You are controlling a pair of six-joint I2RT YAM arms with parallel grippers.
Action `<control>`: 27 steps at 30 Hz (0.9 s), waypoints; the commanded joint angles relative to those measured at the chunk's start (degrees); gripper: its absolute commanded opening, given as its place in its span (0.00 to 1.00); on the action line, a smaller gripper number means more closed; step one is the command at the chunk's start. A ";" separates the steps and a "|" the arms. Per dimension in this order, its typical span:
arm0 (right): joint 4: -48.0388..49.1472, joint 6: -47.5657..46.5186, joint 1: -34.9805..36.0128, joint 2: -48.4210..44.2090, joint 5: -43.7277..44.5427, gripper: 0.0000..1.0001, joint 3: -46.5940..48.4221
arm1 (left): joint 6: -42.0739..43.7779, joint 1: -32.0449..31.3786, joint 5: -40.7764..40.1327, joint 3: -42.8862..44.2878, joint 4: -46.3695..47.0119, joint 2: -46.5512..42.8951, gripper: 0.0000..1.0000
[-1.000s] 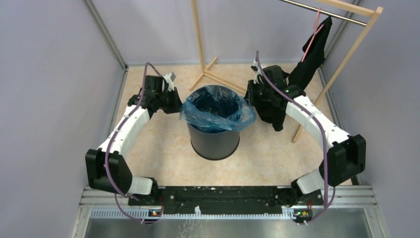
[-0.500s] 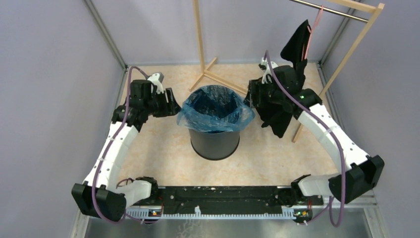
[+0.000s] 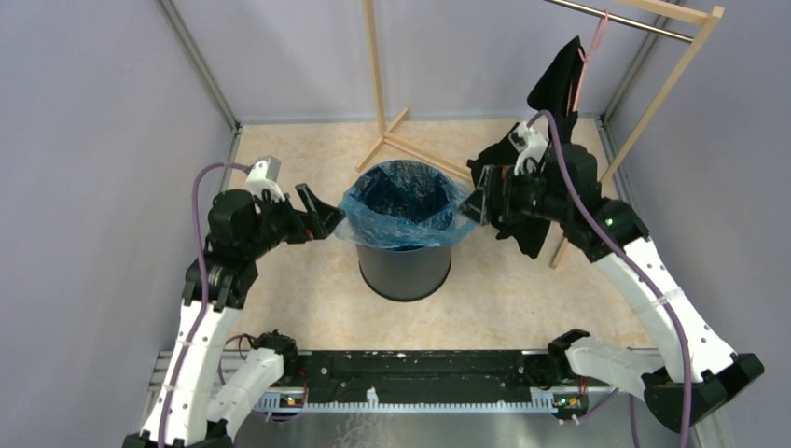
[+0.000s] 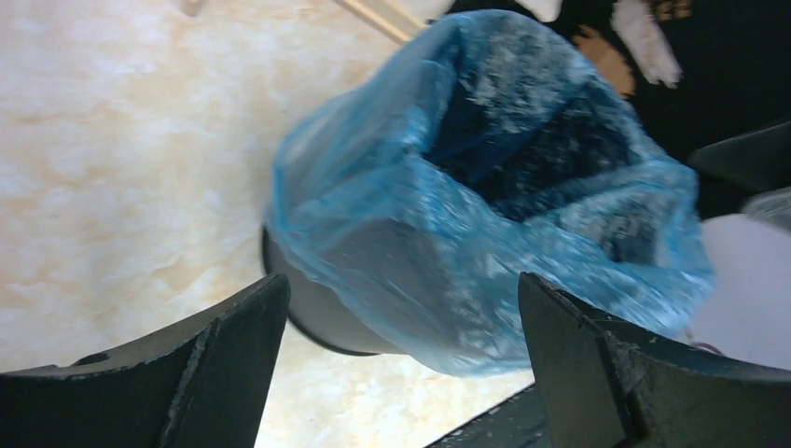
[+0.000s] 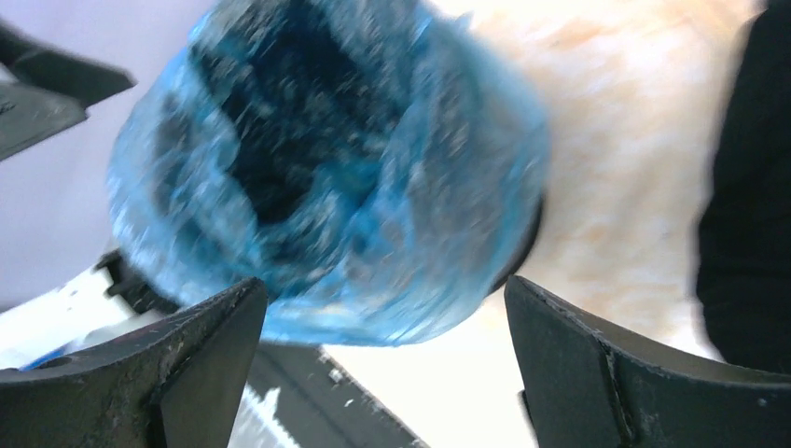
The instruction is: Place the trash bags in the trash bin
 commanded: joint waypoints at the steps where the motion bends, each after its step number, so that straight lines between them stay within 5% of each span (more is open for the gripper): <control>1: 6.52 8.03 2.94 -4.69 -10.83 0.99 -8.18 | -5.64 0.28 8.97 -4.34 8.99 -4.43 0.99; 6: 9.26 10.55 4.26 -6.72 -9.95 0.98 -13.83 | -6.33 0.29 16.82 -8.70 10.98 -4.99 0.94; 15: 23.52 19.38 5.87 -11.33 -9.12 0.95 -23.71 | -4.29 0.20 19.19 -11.67 10.80 -6.36 0.61; 21: 26.97 20.96 6.00 -11.32 -9.87 0.75 -24.85 | -5.87 0.22 20.97 -14.34 12.18 -7.24 0.32; 27: 29.41 22.76 6.02 -11.43 -10.74 0.41 -27.42 | -5.25 0.26 20.82 -15.14 9.80 -9.07 0.14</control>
